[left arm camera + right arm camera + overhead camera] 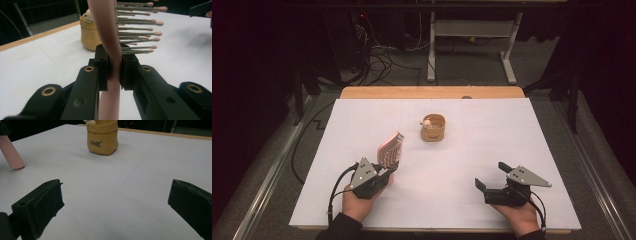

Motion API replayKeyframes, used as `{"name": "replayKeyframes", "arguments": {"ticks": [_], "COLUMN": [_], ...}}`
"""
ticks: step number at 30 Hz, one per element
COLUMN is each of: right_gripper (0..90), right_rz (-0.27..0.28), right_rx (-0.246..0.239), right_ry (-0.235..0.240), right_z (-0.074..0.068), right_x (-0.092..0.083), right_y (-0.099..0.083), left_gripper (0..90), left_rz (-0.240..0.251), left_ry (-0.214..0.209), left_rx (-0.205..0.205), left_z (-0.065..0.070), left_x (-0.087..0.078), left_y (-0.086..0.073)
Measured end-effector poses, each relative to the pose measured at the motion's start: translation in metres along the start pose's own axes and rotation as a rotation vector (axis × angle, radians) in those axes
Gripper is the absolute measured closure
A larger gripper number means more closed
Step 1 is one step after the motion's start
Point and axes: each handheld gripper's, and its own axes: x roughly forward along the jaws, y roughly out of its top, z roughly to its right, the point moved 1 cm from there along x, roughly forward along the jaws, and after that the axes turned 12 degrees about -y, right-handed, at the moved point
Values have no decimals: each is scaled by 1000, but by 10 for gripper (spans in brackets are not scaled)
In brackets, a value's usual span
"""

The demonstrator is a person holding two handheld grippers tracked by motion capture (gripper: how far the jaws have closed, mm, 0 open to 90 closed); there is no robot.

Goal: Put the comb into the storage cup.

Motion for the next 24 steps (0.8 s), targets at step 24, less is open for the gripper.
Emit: {"name": "replayKeyframes", "arguments": {"ticks": [24], "right_gripper": [1], "right_rz": [10], "right_rx": [11], "right_ry": [41], "right_z": [-16], "right_x": [6], "right_y": [7], "left_gripper": [783], "left_rz": [57], "left_ry": [-87], "left_rx": [-59], "left_z": [14], "left_x": [23], "left_y": [3]}}
